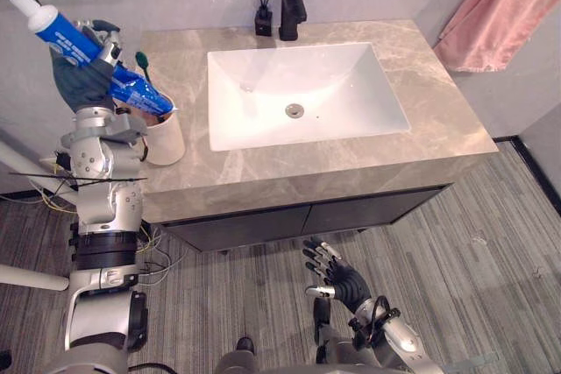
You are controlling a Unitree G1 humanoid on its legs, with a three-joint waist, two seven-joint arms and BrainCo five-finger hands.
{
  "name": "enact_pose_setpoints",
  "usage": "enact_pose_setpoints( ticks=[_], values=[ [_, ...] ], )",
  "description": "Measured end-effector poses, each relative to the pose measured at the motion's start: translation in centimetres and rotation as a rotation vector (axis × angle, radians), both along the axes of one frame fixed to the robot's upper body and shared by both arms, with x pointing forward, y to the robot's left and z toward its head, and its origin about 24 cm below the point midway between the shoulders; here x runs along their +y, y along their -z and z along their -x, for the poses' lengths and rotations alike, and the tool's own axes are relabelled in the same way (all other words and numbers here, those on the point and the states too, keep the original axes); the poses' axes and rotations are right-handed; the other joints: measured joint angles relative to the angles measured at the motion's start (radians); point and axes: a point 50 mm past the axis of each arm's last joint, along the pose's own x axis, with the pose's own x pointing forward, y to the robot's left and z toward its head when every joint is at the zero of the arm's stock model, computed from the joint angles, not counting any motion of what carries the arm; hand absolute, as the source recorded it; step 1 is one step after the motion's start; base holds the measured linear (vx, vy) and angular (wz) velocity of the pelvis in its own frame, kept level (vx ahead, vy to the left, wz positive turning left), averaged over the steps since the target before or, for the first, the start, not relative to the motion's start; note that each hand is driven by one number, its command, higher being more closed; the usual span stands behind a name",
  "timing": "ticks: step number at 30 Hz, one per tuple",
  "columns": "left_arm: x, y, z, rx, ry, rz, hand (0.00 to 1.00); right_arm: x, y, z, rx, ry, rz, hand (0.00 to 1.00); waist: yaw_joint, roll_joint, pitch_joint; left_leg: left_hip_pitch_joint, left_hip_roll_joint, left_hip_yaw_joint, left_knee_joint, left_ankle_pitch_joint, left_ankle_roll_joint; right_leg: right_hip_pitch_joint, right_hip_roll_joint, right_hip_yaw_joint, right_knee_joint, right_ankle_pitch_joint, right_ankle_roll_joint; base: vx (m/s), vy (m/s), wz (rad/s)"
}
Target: Organize washtable
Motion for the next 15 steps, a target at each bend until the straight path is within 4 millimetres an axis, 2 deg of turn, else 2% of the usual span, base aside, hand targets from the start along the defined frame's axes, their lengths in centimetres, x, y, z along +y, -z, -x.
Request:
enact_pose_setpoints(
  ticks=[9, 15],
  values=[
    [1.5, 1.5, -0.7, 0.085, -0.049, 0.024, 1.00, -0.1, 0.3, 0.5, 0.018, 0.005, 0.000, 0.00, 0.000, 0.000, 0.000, -0.005, 0.000, 0.000, 0.002, 0.000, 0.000, -0.004, 0.000, 0.000, 0.000, 0.000, 0.000, 0.00, 0.000, 0.00],
    [1.7, 1.5, -0.7, 0.083, -0.055, 0.053, 1.00, -0.1, 0.4, 0.5, 0.033, 0.003, 0.002, 0.00, 0.000, -0.001, 0.000, -0.008, 0.000, 0.000, 0.002, 0.000, 0.000, -0.008, 0.000, 0.000, 0.000, 0.001, -0.001, 0.00, 0.000, 0.00]
  ],
)
